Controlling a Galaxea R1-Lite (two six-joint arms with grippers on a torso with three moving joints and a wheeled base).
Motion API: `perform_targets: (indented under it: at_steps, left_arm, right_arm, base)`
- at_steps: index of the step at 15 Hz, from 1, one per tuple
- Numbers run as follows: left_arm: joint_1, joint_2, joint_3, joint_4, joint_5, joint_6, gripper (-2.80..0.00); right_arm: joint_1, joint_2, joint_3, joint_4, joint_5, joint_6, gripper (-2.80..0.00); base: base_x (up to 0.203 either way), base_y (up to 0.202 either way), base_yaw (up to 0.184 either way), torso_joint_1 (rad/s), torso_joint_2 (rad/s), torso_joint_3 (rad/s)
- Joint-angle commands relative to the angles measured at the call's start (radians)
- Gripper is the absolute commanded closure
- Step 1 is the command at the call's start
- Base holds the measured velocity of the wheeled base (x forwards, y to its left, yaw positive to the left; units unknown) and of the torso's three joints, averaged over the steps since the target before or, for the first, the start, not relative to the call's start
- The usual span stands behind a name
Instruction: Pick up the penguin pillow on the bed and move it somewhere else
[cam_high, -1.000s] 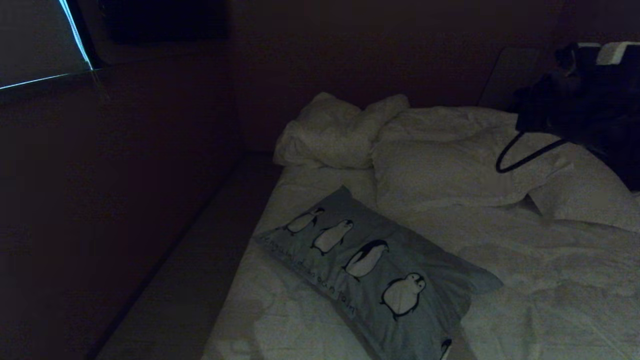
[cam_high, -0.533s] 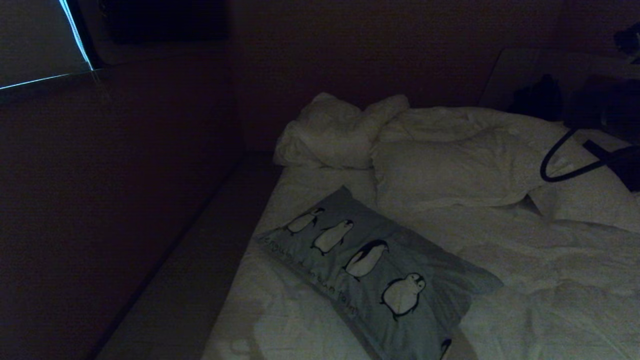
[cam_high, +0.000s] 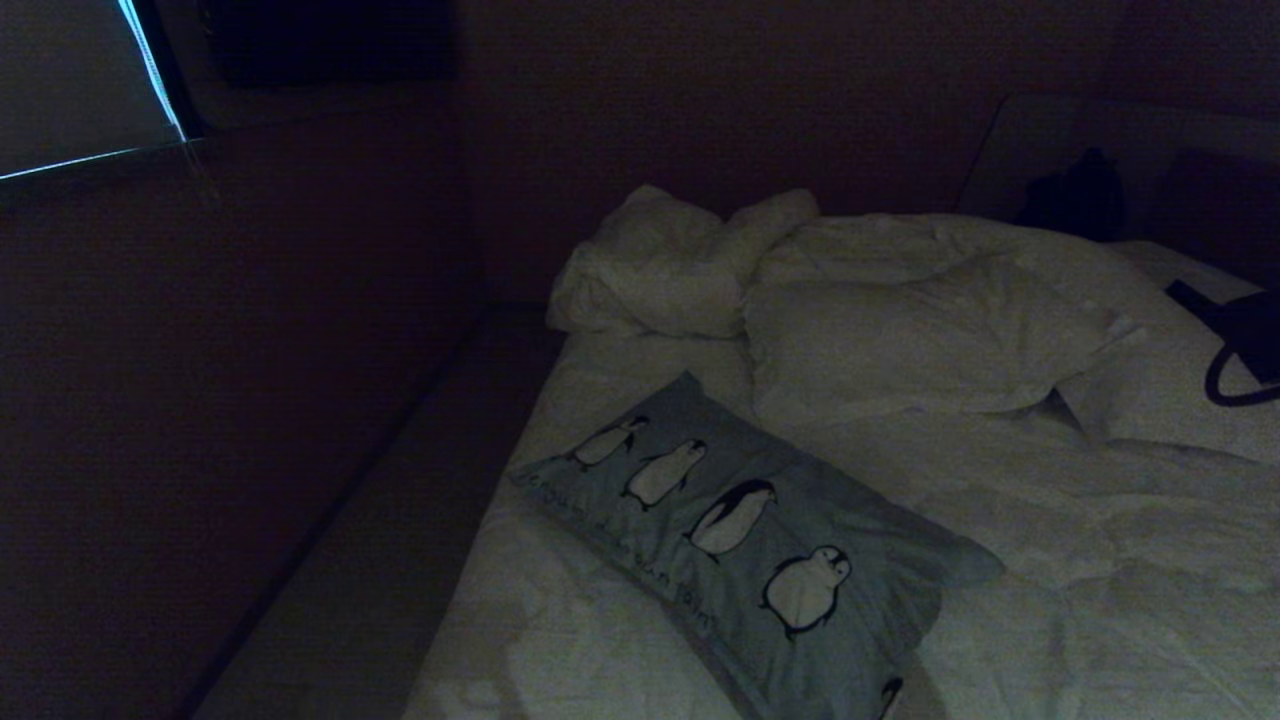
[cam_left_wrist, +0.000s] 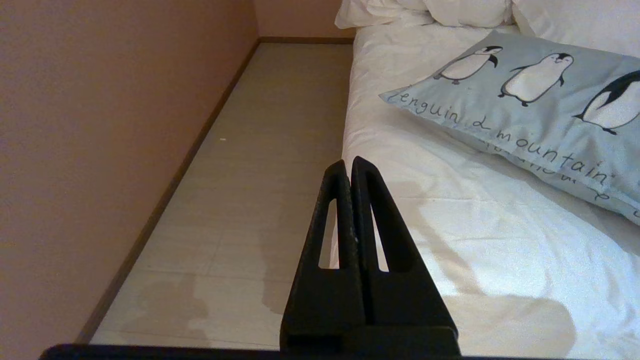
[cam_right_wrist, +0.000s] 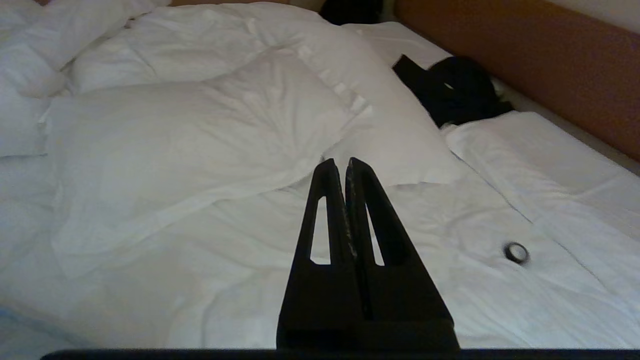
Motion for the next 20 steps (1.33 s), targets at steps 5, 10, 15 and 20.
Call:
perform_targets:
  at_steps: [5,10,15,20]
  left_arm:
    - [0.0,0.0,0.002,0.0,0.0,0.0,0.0]
    - [0.0,0.0,0.002,0.0,0.0,-0.001,0.0]
    - [0.0,0.0,0.002,0.0,0.0,-0.001,0.0]
    - [0.0,0.0,0.002,0.0,0.0,-0.001,0.0]
  right_arm:
    - [-0.01,-0.333,0.233,-0.002,-0.002,-0.004,0.0]
    - [-0.011,-0.606,0.41,0.009,-0.059,-0.009,0.0]
    - [-0.009,-0.768,0.49,0.012,-0.167,-0.021,0.0]
    - [-0.002,-0.97,0.545,0.067,-0.079,-0.023,0.0]
  base:
    - [0.0,0.0,0.0,0.0,0.0,0.0]
    - [0.0,0.0,0.0,0.0,0.0,0.0]
    - [0.0,0.0,0.0,0.0,0.0,0.0]
    - [0.0,0.0,0.0,0.0,0.0,0.0]
